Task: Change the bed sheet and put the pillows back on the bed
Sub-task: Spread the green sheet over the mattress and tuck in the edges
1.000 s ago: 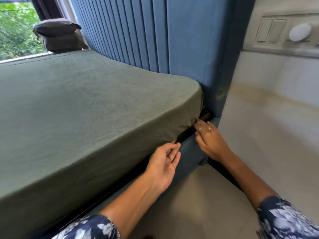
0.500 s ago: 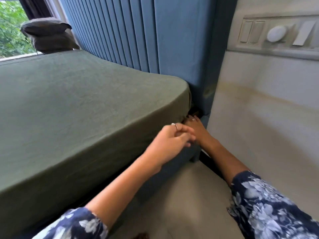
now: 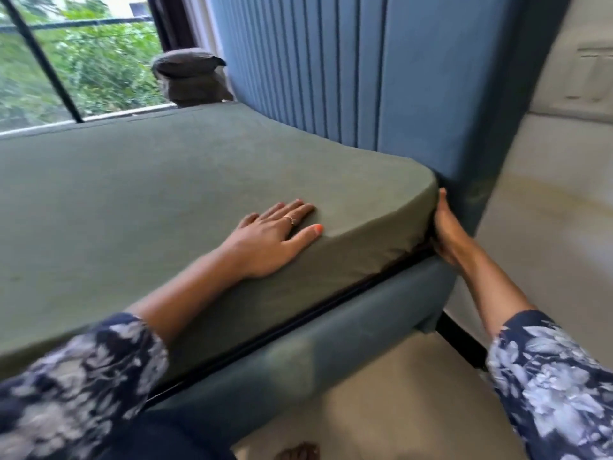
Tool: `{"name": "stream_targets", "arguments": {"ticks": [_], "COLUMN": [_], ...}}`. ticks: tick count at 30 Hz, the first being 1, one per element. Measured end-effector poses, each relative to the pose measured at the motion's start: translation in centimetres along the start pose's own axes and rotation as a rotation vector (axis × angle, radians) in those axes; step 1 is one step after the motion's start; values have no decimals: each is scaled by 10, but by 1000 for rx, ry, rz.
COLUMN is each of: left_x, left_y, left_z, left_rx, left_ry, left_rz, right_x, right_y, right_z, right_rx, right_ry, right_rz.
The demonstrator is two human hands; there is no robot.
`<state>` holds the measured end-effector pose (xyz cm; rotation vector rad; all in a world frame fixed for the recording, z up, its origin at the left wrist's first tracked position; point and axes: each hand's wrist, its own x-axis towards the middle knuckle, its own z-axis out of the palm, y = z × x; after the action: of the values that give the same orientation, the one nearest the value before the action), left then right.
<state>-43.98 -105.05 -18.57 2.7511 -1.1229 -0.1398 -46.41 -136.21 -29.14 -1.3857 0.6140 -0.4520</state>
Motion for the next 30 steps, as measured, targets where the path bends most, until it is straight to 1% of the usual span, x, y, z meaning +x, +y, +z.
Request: {"name": "stream_targets", "arguments": {"ticks": [1, 2, 3, 4, 5, 6, 7, 8, 9, 10, 11, 12, 15, 18, 21, 24, 25, 27, 30], "left_x": [1, 0, 0, -2, -1, -1, -2, -2, -3, -2, -2, 0, 2, 3, -3, -2, -3, -3, -5], "left_y": [-1, -1, 1, 1, 1, 1, 1, 2, 2, 2, 2, 1, -3, -4, -6, -10, -8, -7, -7], "left_z": [7, 9, 10, 9, 8, 8, 8, 9, 10, 10, 10, 10, 14, 25, 32, 33, 33, 33, 34], "left_rx": [4, -1, -9, -19, -26, -31, -29, -19, -12, -5, 0, 3, -7, 29, 39, 15, 9, -2, 75], "left_ry": [24, 52, 72, 85, 89, 86, 80, 77, 74, 70, 68, 68, 90, 160, 211, 164, 155, 121, 73], "left_rz": [-9, -22, -26, -24, -16, -8, -6, -3, -1, 3, 7, 12, 15, 42, 41, 32, 36, 41, 28], "right_x": [1, 0, -5, -13, -21, -31, -40, -49, -56, -60, -62, -61, -47, -24, -3, -2, -6, -11, -13], "right_y": [-8, -18, -28, -39, -49, -59, -67, -76, -82, -89, -94, -97, -95, -93, -91, -73, -65, -57, -58], "right_z": [-5, -7, -11, -12, -11, -7, 1, 12, 24, 38, 52, 67, 117, 175, 228, 266, 269, 271, 269], "right_rx": [-63, -183, -369, -587, -743, -835, -868, -880, -894, -922, -955, -987, -1132, -1267, -1282, -1265, -1316, -1434, -1493], "right_ry": [5, 20, 80, 184, 304, 396, 457, 485, 466, 407, 319, 220, -59, -358, -651, -904, -958, -1009, -988], "right_rz": [19, 57, 83, 51, -49, -174, -303, -445, -584, -702, -781, -799, -762, -764, -825, -836, -833, -830, -837]}}
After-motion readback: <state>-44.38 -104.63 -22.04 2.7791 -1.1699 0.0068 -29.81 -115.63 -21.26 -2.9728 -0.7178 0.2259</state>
